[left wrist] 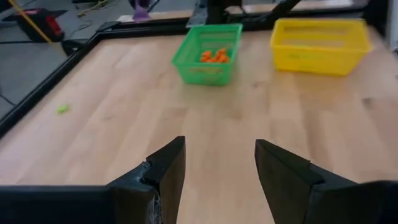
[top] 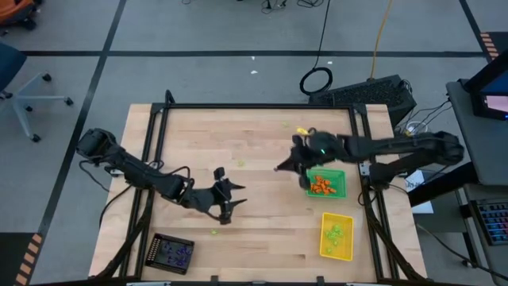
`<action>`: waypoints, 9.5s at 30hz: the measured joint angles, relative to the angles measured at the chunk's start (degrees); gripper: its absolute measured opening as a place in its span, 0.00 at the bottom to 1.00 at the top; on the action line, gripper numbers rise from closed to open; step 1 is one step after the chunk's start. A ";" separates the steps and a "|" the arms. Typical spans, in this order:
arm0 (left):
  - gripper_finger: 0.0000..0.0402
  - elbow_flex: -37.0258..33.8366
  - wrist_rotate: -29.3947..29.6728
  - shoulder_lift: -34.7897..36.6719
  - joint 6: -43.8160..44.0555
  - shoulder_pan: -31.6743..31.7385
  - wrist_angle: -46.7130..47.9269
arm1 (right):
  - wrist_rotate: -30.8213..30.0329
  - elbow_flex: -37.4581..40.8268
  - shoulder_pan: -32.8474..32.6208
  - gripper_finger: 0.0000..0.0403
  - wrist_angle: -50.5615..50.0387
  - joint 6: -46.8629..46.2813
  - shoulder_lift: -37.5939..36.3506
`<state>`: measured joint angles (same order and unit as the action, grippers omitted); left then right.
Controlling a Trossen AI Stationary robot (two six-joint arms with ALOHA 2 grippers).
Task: Sort Halloween decoration
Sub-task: Put the purple witch hat toy into the black bin
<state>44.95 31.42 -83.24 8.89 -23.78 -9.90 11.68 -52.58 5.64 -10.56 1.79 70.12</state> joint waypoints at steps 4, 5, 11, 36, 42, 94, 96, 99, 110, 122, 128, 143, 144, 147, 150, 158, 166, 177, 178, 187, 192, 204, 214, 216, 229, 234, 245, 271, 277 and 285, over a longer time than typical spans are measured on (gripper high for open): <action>0.48 0.55 0.00 0.00 3.71 -2.64 -0.10 | -5.77 9.07 -6.80 0.00 15.27 -3.87 -3.07; 0.48 0.58 -0.02 0.00 4.23 -3.22 -0.20 | -7.09 10.20 -8.26 0.00 17.38 -4.14 -3.14; 0.48 0.59 0.28 0.00 4.36 -5.57 -1.62 | -16.85 11.52 -15.51 0.00 21.49 -3.67 -1.64; 0.48 0.61 0.74 0.00 3.77 -7.35 -4.19 | -20.44 11.47 -21.46 0.00 52.32 6.33 14.89; 0.48 0.61 0.74 0.00 3.77 -7.38 -4.19 | -20.48 11.47 -21.48 0.00 51.84 9.36 14.89; 0.48 0.57 0.76 0.00 -1.95 -7.31 -5.70 | -22.21 11.47 -28.63 0.00 48.87 36.79 14.89; 0.48 0.57 0.76 0.00 -1.91 -7.31 -5.74 | -22.20 11.47 -28.63 0.00 48.87 35.05 14.89; 0.48 0.57 0.76 0.00 -1.93 -7.31 -5.88 | -22.16 11.47 -28.33 0.00 48.89 31.45 14.89; 0.48 0.57 0.87 0.00 -2.15 -6.89 -6.38 | -22.16 11.47 -25.75 0.00 48.91 14.39 14.89; 0.48 0.57 6.73 -0.86 -1.86 -6.44 -8.65 | -22.14 11.47 -24.82 0.00 49.09 11.79 14.89; 0.48 0.48 7.10 -3.54 -3.62 -5.22 -13.82 | -22.14 11.43 -24.84 0.00 49.78 11.81 14.89; 0.48 0.48 6.65 -7.39 -8.23 -4.27 -22.77 | -22.14 11.43 -24.84 0.00 49.79 11.94 14.89; 0.48 0.48 6.56 -7.39 -8.23 -4.28 -22.79 | -22.14 11.43 -24.84 0.00 49.79 11.94 14.89; 0.48 0.48 6.47 -7.41 -8.27 -4.32 -22.75 | -22.14 11.43 -24.84 0.00 49.79 11.94 14.89; 0.48 0.48 6.43 -7.39 -8.29 -4.32 -22.77 | -22.13 11.43 -24.84 0.00 49.78 12.05 14.89; 0.48 0.55 4.17 -7.41 -10.92 -4.21 -25.64 | -22.14 11.43 -24.82 0.00 49.76 12.40 14.89; 0.48 0.57 -0.16 -7.41 -10.78 -2.83 -25.80 | -22.14 11.43 -24.78 0.00 49.76 12.40 14.89; 0.48 0.66 -0.95 -11.66 -14.69 -2.83 -35.69 | -22.14 11.43 -24.71 0.00 50.62 12.60 14.89; 0.48 0.64 -0.76 -12.03 -15.40 -2.83 -36.52 | -22.14 11.43 -24.71 0.00 50.62 12.60 14.89; 0.48 0.65 -0.42 -12.76 -15.42 -2.03 -37.31 | -22.16 11.43 -24.71 0.00 50.62 12.60 14.89; 0.48 0.65 -0.39 -14.39 -15.46 -1.18 -37.17 | -22.15 11.45 -24.71 0.00 51.15 12.79 14.88; 0.47 0.66 -0.34 -14.64 -16.77 -0.95 -39.17 | -22.38 11.45 -24.34 0.00 51.10 12.75 14.87; 0.24 0.65 -0.35 -14.64 -16.80 -0.99 -38.98 | -22.38 11.45 -24.36 0.00 51.10 12.77 14.87; 0.18 0.65 -0.35 -14.64 -16.80 -0.96 -38.95 | -22.40 11.45 -24.36 0.00 51.10 12.79 14.87; 0.12 0.64 -0.33 -14.64 -16.80 -0.97 -38.81 | -23.80 11.45 -24.58 0.09 50.98 11.62 14.87; 0.12 0.64 -0.26 -14.63 -16.77 -0.99 -38.65 | -25.39 11.45 -24.52 0.25 50.28 8.96 14.87; 0.12 0.64 0.02 -13.68 -16.75 -2.69 -38.22 | -25.21 11.47 -24.47 0.51 45.72 5.72 14.63; 0.13 2.60 3.34 2.79 14.55 -19.71 11.74 | -25.29 11.47 -24.49 0.53 38.33 5.65 14.63; 0.12 7.80 -1.19 2.89 28.81 -26.84 28.21 | -25.35 11.47 -24.49 0.53 38.12 5.67 14.63; 0.12 10.27 -8.56 2.84 48.32 -37.28 39.06 | -25.38 11.47 -24.48 0.53 38.14 5.69 14.63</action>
<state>55.22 22.86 -80.40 57.21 -61.06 29.16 -13.69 -41.10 -18.84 27.57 7.49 84.75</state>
